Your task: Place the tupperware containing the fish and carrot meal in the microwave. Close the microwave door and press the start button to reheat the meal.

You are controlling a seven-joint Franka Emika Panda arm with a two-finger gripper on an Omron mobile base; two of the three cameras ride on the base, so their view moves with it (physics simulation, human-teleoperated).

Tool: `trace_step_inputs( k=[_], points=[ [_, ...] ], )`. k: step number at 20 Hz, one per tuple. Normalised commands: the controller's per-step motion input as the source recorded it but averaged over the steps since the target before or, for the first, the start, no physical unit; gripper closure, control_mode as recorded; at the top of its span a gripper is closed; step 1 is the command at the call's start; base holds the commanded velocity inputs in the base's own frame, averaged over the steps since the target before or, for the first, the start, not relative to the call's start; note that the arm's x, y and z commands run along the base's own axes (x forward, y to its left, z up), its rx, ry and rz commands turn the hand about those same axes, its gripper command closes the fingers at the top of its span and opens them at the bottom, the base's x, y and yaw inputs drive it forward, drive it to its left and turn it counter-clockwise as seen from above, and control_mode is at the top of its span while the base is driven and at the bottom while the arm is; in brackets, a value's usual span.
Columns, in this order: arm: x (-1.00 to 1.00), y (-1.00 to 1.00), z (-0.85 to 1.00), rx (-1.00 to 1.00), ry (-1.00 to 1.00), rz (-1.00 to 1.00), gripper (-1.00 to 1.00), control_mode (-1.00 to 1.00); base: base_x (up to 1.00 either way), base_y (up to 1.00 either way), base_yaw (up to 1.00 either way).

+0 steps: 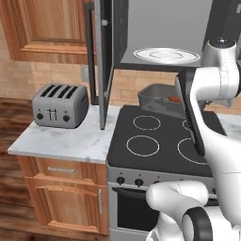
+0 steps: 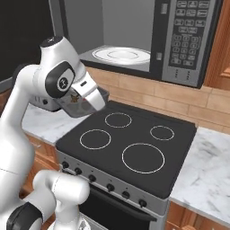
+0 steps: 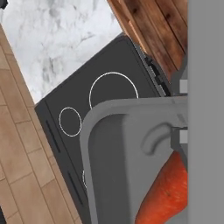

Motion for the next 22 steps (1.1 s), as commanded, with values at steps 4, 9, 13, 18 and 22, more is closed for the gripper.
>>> trace_step_inputs(
  k=[4, 9, 13, 18, 22],
  points=[
    [0.00, 0.00, 0.00, 0.00, 0.00, 0.00, 1.00, 1.00, 0.23, 0.07, 0.17],
    [0.00, 0.00, 0.00, 0.00, 0.00, 0.00, 1.00, 1.00, 0.21, 0.02, 0.17],
    [0.00, 0.00, 0.00, 0.00, 0.00, 0.00, 1.00, 1.00, 0.15, 0.00, 0.05],
    [0.00, 0.00, 0.00, 0.00, 0.00, 0.00, 1.00, -1.00, 0.00, 0.00, 0.01],
    [0.00, 0.00, 0.00, 0.00, -0.02, 0.00, 1.00, -1.00, 0.00, 0.00, 0.00]
  ],
)
